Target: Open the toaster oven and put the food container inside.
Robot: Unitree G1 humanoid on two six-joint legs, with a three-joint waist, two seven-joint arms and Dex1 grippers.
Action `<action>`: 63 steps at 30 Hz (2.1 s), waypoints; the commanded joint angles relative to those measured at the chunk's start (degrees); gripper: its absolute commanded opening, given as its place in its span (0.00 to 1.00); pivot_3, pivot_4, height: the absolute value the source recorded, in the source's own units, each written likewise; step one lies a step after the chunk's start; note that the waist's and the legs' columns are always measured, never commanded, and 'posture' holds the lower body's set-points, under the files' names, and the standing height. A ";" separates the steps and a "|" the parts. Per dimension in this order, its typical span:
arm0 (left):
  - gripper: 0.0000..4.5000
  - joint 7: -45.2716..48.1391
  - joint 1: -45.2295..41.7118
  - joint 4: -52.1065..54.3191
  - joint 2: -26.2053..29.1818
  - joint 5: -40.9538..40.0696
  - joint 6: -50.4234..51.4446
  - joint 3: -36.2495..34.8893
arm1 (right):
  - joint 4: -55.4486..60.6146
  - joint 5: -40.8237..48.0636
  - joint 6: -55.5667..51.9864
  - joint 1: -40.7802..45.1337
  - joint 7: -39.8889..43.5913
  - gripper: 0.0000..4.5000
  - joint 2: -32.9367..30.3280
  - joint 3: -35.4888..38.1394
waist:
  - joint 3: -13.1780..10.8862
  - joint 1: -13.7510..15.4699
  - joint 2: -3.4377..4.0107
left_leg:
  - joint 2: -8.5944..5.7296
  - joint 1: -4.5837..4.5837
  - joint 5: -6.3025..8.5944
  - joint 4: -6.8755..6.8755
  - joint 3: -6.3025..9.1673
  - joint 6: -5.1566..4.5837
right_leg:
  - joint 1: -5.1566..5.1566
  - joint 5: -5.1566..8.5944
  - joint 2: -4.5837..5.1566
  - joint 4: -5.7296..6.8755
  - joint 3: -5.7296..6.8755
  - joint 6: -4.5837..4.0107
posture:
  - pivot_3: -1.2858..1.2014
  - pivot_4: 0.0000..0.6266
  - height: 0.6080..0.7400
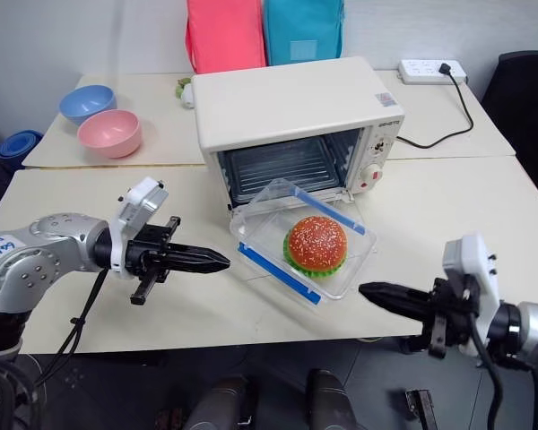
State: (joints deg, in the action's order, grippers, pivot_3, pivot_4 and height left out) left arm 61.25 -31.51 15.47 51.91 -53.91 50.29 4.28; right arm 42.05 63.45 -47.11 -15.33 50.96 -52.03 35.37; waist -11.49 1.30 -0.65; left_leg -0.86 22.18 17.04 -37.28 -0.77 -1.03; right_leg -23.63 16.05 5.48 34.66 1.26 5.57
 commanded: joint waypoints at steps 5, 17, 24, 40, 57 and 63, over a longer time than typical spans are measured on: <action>0.00 4.10 -1.54 -0.07 -3.18 10.83 -6.03 5.86 | -0.96 -16.25 7.30 -0.74 -4.80 0.01 1.89 -11.09 | 0.01 0.07 -0.03 | -0.01 0.01 -0.03 -0.14 -0.01 -0.07 | 0.03 -0.04 -0.01 0.01 -0.02 0.07 | 0.52 0.24 1.00; 0.00 1.72 -3.30 -1.15 -10.58 17.96 -6.47 8.22 | -17.91 -27.59 12.52 21.02 -6.86 0.01 6.90 -24.97 | 0.01 -0.07 -0.03 | -0.04 0.04 -0.07 -0.32 0.02 -0.07 | -0.01 -0.05 -0.04 0.25 0.00 0.09 | 0.52 0.24 1.00; 0.00 -2.90 -4.34 -3.84 -15.96 20.91 -6.21 7.45 | -26.65 -32.77 14.69 32.77 -8.37 0.01 11.24 -29.17 | 0.00 -0.08 -0.02 | -0.05 0.07 -0.07 -0.53 0.02 -0.08 | -0.02 -0.07 -0.07 0.46 0.01 0.12 | 0.52 0.24 1.00; 0.00 -4.64 -1.55 0.44 -14.63 17.61 -2.53 0.79 | -5.39 -16.41 4.89 10.42 -0.14 0.01 4.65 -18.67 | 0.00 -0.23 -0.02 | -0.05 0.02 -0.05 -0.60 0.05 -0.12 | 0.07 -0.12 -0.03 0.48 -0.01 0.21 | 0.52 0.24 1.00; 0.00 -0.39 3.21 6.59 -0.09 7.75 2.79 -14.70 | -18.22 -32.43 7.93 35.83 -18.90 0.01 25.84 -41.09 | 0.01 -1.18 -0.04 | -0.05 0.08 -0.09 -0.59 0.15 0.18 | -0.12 0.00 0.01 0.71 0.02 0.00 | 0.52 0.24 1.00; 0.00 -4.40 4.74 7.12 -0.44 5.79 2.96 -19.52 | -30.03 -37.09 13.03 44.05 -17.92 0.01 29.64 -41.81 | 0.01 -1.72 -0.04 | -0.07 0.08 -0.06 -0.59 0.11 0.19 | -0.15 0.00 0.01 0.74 0.00 0.00 | 0.52 0.24 1.00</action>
State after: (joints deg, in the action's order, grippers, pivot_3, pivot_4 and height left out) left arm 57.86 -26.71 20.84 51.47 -47.02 53.67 -13.24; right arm 12.99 27.38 -36.60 27.18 32.63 -23.12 -6.51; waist -11.48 -0.42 -0.69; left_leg -0.92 22.25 16.98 -37.87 -0.66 -0.83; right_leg -23.81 16.05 5.48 35.46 1.26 5.57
